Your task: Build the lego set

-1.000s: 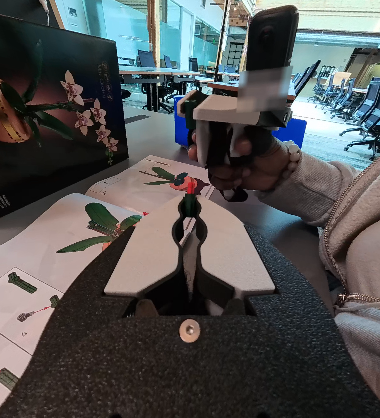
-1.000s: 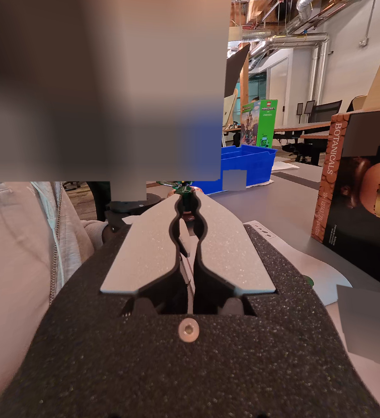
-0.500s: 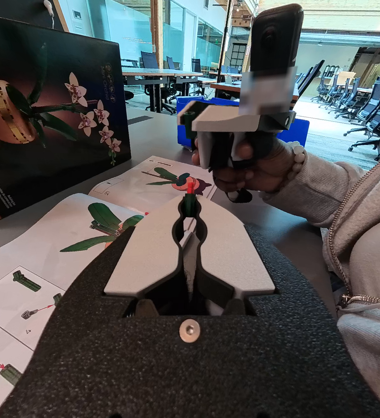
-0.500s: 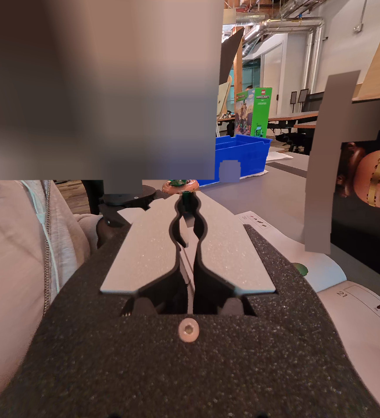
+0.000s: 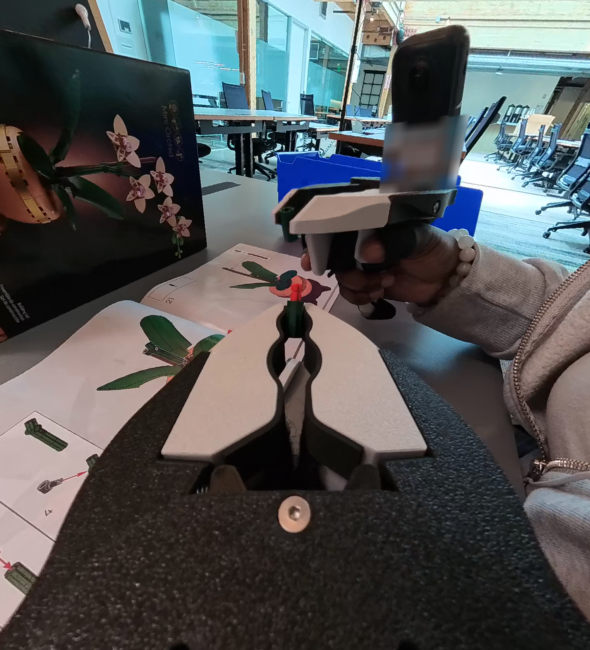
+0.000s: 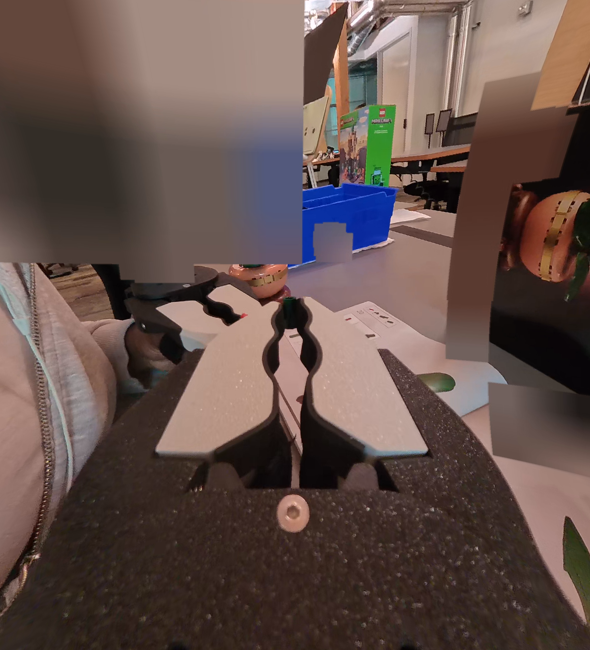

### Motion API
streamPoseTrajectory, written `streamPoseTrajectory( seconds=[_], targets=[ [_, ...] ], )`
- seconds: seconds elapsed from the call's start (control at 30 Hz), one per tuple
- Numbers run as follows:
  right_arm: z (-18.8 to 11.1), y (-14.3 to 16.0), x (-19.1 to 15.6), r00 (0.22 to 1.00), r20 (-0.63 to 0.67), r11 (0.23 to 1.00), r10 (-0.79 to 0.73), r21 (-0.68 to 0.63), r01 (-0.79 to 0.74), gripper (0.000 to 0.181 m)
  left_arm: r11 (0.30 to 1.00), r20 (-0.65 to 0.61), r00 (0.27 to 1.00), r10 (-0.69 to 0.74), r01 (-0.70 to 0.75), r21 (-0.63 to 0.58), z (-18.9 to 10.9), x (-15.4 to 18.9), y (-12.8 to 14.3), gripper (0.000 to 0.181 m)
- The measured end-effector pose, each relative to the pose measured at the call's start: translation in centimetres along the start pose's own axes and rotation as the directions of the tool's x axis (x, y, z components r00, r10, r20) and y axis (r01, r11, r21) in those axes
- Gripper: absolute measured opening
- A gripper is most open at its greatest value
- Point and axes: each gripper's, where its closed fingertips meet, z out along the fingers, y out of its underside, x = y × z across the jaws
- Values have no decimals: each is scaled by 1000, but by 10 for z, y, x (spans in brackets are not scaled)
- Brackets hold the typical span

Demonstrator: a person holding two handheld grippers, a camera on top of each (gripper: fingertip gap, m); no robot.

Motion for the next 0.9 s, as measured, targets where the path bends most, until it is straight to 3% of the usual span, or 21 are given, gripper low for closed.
streamPoseTrajectory(
  seconds=[0.9],
  targets=[
    [-2, 11, 6, 999, -39, 999, 14, -33, -16, 6, 999, 18, 999, -32, 31, 25, -3, -6, -3, 4]
  ],
)
